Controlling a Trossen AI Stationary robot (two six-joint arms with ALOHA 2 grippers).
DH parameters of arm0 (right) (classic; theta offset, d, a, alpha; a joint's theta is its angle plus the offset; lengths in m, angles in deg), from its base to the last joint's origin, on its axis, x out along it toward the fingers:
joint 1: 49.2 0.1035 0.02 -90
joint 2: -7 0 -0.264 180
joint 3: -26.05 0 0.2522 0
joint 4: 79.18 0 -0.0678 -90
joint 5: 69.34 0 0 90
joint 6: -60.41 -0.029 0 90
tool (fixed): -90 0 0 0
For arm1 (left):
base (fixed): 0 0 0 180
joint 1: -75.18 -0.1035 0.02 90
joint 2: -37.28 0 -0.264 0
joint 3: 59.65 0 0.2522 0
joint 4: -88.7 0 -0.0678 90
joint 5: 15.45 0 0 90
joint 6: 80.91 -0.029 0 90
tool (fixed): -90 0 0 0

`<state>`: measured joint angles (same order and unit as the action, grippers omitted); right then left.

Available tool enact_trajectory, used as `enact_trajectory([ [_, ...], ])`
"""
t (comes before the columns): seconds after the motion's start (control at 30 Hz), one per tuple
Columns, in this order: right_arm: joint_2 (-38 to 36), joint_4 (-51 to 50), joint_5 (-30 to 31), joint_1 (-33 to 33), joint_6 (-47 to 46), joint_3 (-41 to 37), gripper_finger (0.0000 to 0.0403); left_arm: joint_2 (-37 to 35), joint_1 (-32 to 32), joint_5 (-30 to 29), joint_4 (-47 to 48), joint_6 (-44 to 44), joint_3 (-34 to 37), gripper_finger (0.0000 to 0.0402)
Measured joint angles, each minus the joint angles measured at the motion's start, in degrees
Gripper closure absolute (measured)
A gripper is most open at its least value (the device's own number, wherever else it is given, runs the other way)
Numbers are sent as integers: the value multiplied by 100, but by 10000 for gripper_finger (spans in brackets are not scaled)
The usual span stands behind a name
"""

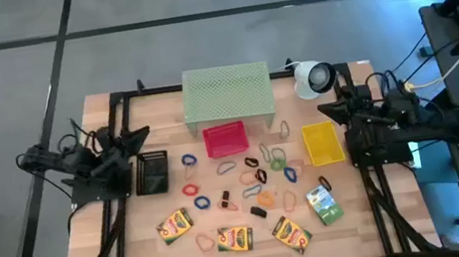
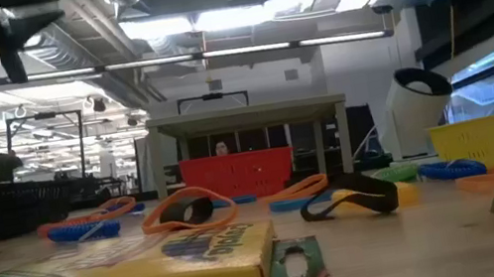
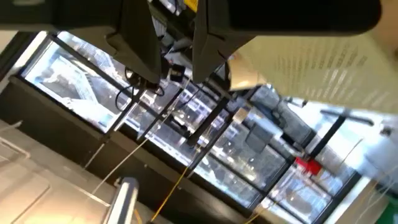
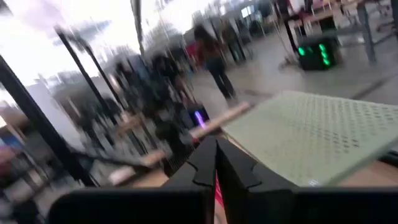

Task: Pick & Place Office Desk Supplies
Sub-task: Put the blue spring keychain into the yellow bin

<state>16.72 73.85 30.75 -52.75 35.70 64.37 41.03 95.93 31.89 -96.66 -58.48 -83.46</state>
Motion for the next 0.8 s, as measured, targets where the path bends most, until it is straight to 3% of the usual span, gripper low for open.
enact_trajectory([
  [0.27,1241,-641,-72,2,569,1108,392,606,0,186,1155,-268,-1037,314],
  [0.4,1483,-765,287,0,616,1411,379,932,0,192,1923,-241,-1436,314],
  [0.67,1784,-1662,713,0,251,1641,376,1390,0,142,2544,-845,-1770,314],
  [0.8,1960,-1733,435,0,185,1648,371,1395,-2,73,2626,-878,-1759,314],
])
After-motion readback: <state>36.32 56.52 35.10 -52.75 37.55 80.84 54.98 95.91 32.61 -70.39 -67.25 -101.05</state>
